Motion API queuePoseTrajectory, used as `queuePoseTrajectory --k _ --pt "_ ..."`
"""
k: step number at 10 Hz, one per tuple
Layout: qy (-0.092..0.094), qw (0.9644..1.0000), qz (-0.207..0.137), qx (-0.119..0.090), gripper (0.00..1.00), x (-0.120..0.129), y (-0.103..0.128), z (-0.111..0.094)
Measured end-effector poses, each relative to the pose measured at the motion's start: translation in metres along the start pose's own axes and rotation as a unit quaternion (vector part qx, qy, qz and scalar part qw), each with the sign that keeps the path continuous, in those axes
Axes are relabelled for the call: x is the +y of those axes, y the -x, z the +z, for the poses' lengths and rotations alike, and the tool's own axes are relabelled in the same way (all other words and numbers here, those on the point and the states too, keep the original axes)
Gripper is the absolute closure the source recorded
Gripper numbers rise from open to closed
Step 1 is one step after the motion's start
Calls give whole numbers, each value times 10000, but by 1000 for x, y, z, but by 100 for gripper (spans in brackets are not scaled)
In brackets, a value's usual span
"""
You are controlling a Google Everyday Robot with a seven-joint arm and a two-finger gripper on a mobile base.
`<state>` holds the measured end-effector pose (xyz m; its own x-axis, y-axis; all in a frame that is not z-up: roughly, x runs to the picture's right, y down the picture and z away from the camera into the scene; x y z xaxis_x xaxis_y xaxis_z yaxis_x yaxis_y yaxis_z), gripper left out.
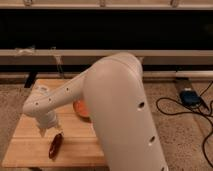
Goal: Place the pepper in the ceramic bowl
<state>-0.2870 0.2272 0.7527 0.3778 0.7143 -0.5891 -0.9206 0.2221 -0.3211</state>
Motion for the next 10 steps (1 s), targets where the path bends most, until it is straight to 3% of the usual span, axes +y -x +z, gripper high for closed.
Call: queuePoseTrajectory --k 10 --pt "4 9983 207 545 38 0 -23 42"
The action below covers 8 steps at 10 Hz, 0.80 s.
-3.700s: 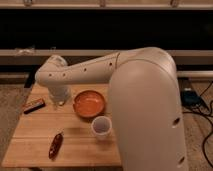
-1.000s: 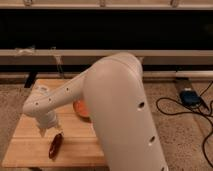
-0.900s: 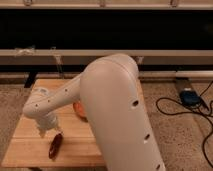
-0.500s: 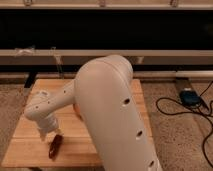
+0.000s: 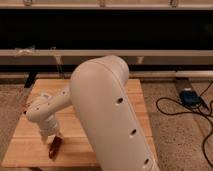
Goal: Place the pepper in the ceramic bowl
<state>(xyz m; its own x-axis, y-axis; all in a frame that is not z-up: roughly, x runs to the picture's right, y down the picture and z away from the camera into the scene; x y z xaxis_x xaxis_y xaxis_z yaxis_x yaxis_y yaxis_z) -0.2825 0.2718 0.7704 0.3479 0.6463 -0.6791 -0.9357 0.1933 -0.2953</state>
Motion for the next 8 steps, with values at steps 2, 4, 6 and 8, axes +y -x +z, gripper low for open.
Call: queuePoseTrajectory --k 2,4,6,8 --pt "-2 10000 22 67 40 -2 0 6" --pt "32 9999 71 73 59 -5 -1 7" --pt "101 9998 169 14 78 -13 -2 -3" --pt "160 9996 221 -47 96 -19 -3 -17"
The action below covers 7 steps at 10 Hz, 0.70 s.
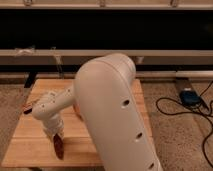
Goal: Place the pepper in the ceramic bowl
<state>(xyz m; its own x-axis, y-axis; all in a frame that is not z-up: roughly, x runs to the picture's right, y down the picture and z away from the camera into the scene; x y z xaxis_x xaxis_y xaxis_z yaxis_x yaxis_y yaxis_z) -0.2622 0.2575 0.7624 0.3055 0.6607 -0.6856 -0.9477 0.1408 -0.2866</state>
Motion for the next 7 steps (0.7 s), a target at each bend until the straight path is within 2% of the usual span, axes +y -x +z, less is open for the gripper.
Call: queuePoseTrajectory --k 1,4,7 --pt "35 10000 -17 -43 100 0 1 -9" --pt "92 9998 -57 -175 100 -17 16 -34" --pt "99 9991 -44 -422 100 -49 47 -64"
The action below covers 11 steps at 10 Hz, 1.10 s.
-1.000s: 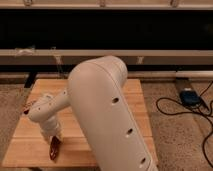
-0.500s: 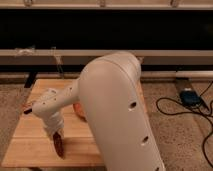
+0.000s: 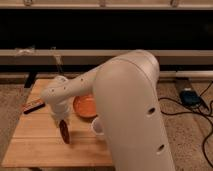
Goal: Place the pepper in the ceramic bowl
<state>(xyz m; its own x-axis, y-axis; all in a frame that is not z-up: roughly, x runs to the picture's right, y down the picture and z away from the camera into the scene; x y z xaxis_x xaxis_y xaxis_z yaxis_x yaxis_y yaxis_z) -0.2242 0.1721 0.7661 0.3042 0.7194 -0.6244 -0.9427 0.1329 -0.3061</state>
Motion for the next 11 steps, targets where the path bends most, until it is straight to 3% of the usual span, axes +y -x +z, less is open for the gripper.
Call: queuePoseTrajectory --k 4,7,9,11 --pt "-53 9993 196 -310 100 -64 54 -37" --pt "-259 9982 362 -411 97 -111 96 -55" --pt "-463 9966 488 -468 78 -137 123 -59" --pt "-623 9953 558 -497 57 -151 135 -52"
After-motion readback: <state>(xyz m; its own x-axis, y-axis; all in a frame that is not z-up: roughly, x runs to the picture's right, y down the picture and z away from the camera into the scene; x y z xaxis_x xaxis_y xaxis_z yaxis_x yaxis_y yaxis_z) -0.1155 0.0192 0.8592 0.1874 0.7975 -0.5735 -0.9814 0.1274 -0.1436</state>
